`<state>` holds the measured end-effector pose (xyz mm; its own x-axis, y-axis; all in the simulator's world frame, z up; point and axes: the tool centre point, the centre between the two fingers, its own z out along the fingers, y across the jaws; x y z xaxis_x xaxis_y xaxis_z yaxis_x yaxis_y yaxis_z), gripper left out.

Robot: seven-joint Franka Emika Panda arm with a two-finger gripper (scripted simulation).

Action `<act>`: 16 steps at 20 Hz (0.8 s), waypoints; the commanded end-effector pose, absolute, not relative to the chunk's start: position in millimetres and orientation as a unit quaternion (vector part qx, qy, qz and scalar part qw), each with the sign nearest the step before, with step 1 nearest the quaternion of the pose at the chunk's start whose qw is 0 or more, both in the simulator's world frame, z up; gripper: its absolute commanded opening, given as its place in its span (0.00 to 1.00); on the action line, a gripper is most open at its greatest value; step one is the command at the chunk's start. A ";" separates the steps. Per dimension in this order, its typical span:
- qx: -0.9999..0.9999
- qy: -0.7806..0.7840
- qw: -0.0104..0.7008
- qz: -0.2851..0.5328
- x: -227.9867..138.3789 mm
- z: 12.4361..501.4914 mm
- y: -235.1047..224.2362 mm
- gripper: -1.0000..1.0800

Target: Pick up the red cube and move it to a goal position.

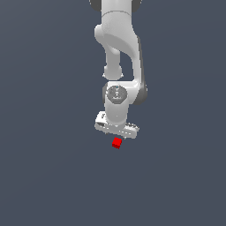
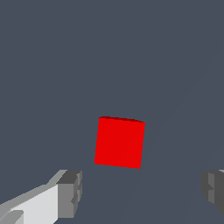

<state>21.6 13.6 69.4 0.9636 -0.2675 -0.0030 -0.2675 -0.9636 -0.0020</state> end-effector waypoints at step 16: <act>-0.982 0.188 0.000 0.000 43.5 19.8 21.8 0.00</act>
<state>43.0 21.9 20.0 0.9301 -0.3673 -0.0005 -0.3673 -0.9301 0.0003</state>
